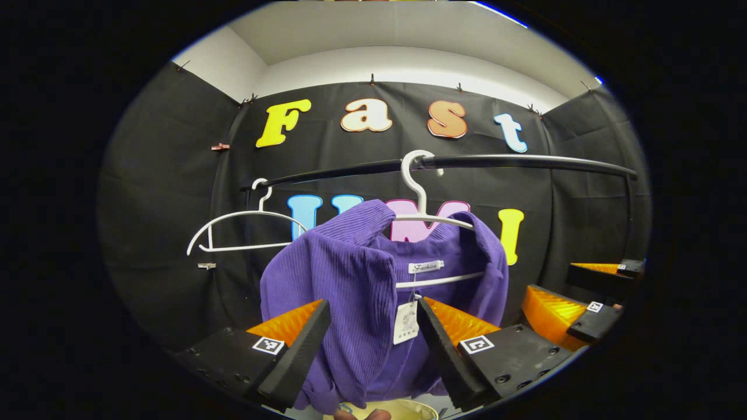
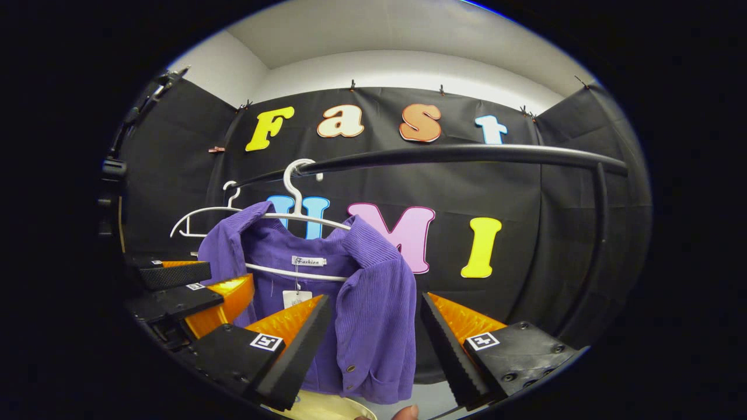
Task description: Grasp the clothes on the hanger with both hands and then place them into the laundry hamper below.
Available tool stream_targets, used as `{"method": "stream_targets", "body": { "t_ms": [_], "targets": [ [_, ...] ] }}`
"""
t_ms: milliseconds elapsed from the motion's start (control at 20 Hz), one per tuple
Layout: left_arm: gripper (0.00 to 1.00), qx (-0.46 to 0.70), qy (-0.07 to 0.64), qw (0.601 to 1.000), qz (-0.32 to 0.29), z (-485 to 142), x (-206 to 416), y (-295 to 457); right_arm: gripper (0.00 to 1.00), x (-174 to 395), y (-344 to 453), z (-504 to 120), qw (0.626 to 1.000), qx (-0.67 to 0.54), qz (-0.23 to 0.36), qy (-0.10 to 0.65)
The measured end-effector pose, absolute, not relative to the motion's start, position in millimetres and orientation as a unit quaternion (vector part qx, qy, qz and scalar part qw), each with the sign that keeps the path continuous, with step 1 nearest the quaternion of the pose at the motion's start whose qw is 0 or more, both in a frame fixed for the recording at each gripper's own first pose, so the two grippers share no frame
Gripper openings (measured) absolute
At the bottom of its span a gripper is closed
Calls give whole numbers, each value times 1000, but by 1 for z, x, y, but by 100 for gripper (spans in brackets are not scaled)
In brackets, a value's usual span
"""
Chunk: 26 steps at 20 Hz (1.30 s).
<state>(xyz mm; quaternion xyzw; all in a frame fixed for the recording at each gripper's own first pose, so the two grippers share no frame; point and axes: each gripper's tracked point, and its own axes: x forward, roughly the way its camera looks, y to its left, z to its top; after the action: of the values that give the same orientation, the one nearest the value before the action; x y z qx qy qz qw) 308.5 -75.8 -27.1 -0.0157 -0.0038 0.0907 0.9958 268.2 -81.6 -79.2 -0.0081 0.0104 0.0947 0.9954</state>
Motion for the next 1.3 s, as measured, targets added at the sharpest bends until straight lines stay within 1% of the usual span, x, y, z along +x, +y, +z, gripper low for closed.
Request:
{"method": "stream_targets", "body": {
  "t_ms": [100,150,200,250,300,350,400,450,500,550,650,700,750,800,850,900,950,1000,1100,1300],
  "targets": [
    [93,-14,-8,994,109,-27,326,-66,98,278,-76,-86,995,-3,102,15],
    [92,-10,-8,993,116,-29,332,-61,98,284,-72,-89,994,-2,104,17],
    [93,-8,-7,993,121,-29,337,-56,98,289,-66,-91,994,0,109,18],
    [92,-7,-8,992,125,-30,338,-52,98,294,-59,-91,993,1,113,16],
    [93,-6,-11,991,131,-28,337,-48,98,300,-55,-93,993,3,115,15],
    [89,-7,-12,991,136,-28,339,-43,98,307,-50,-94,993,7,114,17],
    [77,-6,-12,990,140,-30,338,-41,98,314,-45,-98,993,13,112,20],
    [72,-5,-10,989,145,-32,336,-38,97,321,-42,-101,994,21,107,22],
    [63,-3,-8,988,152,-33,334,-34,98,328,-40,-104,995,27,98,22],
    [55,-3,-5,988,157,-35,332,-31,98,335,-36,-106,995,29,93,17],
    [34,-7,9,987,163,-41,332,-24,96,350,-34,-116,997,19,79,16],
    [28,-12,22,986,167,-47,331,-21,98,356,-36,-124,997,12,69,20],
    [23,-18,34,985,169,-52,332,-19,97,364,-38,-132,998,6,61,28],
    [18,-23,41,984,171,-54,332,-17,83,367,-38,-136,997,6,64,33],
    [14,-25,42,985,166,-53,334,-17,65,370,-42,-137,998,4,58,34],
    [11,-22,40,987,155,-50,335,-19,47,373,-57,-141,999,-1,36,37],
    [10,-14,39,989,145,-50,335,-21,28,372,-66,-145,999,9,32,38],
    [9,-4,39,989,140,-50,334,-21,10,371,-66,-140,998,21,43,33],
    [8,13,43,989,139,-50,332,-15,10,368,-76,-132,999,-2,43,17],
    [6,7,30,989,148,-35,330,-2,10,368,-109,-96,998,-44,4,-38]
  ]
}}
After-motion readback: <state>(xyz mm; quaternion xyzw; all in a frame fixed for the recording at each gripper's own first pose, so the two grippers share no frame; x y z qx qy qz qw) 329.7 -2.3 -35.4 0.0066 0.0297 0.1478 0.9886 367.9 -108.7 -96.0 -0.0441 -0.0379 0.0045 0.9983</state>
